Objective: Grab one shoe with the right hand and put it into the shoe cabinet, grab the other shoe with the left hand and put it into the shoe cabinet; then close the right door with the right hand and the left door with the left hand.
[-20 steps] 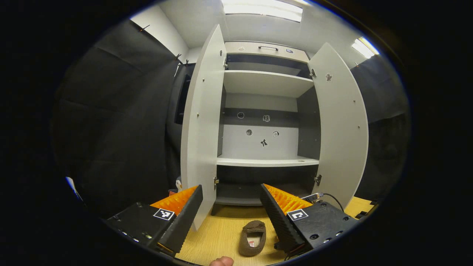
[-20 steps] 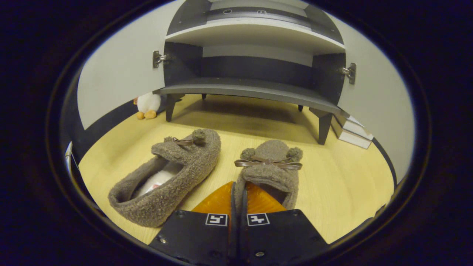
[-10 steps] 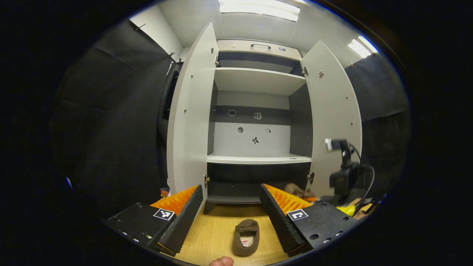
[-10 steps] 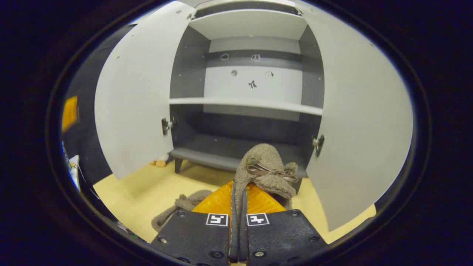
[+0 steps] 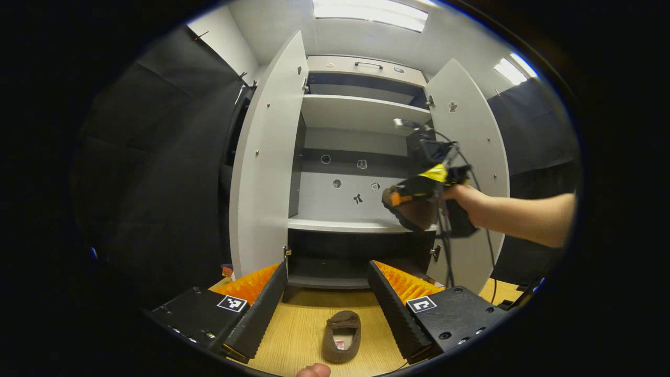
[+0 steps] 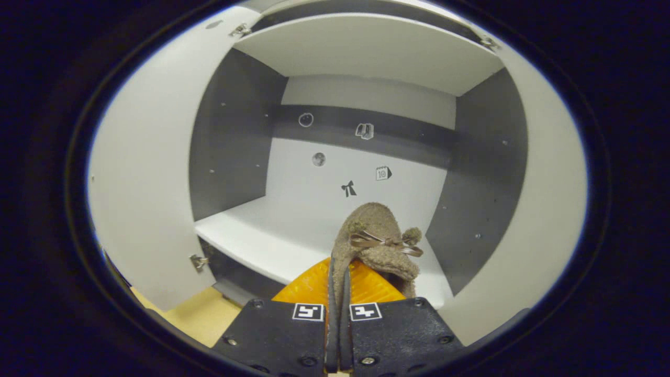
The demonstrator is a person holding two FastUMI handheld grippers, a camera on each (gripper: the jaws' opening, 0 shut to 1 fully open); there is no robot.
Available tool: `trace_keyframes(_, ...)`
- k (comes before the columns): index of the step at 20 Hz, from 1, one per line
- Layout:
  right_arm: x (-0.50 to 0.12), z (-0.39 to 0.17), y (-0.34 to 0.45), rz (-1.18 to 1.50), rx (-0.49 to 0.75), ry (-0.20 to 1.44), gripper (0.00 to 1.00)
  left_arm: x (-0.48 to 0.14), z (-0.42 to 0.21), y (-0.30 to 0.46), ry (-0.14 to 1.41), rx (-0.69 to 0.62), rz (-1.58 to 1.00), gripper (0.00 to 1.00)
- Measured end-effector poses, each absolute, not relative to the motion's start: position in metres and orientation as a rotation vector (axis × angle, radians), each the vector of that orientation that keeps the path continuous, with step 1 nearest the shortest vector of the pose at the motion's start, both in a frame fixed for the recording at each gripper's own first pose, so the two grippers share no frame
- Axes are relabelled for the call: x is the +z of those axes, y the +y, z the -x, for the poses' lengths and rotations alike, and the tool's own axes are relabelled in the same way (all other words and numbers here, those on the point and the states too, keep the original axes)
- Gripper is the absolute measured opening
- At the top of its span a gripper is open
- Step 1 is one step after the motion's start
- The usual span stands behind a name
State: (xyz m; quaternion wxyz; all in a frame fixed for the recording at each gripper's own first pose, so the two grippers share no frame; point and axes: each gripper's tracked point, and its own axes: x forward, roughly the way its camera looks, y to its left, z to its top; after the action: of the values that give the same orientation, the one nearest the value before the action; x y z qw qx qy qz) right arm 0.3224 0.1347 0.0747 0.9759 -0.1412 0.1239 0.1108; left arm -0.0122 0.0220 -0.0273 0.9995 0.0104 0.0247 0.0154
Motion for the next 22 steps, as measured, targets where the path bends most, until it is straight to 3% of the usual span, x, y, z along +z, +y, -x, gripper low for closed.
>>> trace_keyframes(5, 0.053, -0.393, 0.139, 0.356, 0.138, 0.404, 0.05, -0.034, 0.014, 0.03, 0.067, 0.064, -0.067, 0.95)
trace_keyframes(13, 0.044, -0.41, 0.146, 0.311, 0.113, 0.463, 0.08, -0.035, 0.017, 0.031, 0.071, 0.07, -0.073, 0.95)
trace_keyframes(15, 0.042, -0.404, 0.148, 0.291, 0.117, 0.491, 0.24, -0.032, 0.017, 0.029, 0.061, 0.062, -0.075, 0.95)
trace_keyframes(16, 0.046, -0.397, 0.152, 0.283, 0.131, 0.494, 0.49, -0.03, 0.017, 0.028, 0.057, 0.058, -0.074, 0.95)
trace_keyframes(17, 0.052, -0.393, 0.156, 0.278, 0.147, 0.48, 0.48, -0.031, 0.017, 0.026, 0.056, 0.053, -0.073, 0.95)
trace_keyframes(19, 0.066, -0.38, 0.158, 0.289, 0.173, 0.455, 0.57, -0.031, 0.017, 0.023, 0.053, 0.045, -0.066, 0.95)
trace_keyframes(20, 0.074, -0.368, 0.16, 0.287, 0.189, 0.434, 0.68, -0.03, 0.017, 0.021, 0.052, 0.04, -0.062, 0.95)
trace_keyframes(22, 0.102, -0.343, 0.159, 0.262, 0.209, 0.368, 0.69, -0.029, 0.018, 0.019, 0.046, 0.034, -0.06, 0.95)
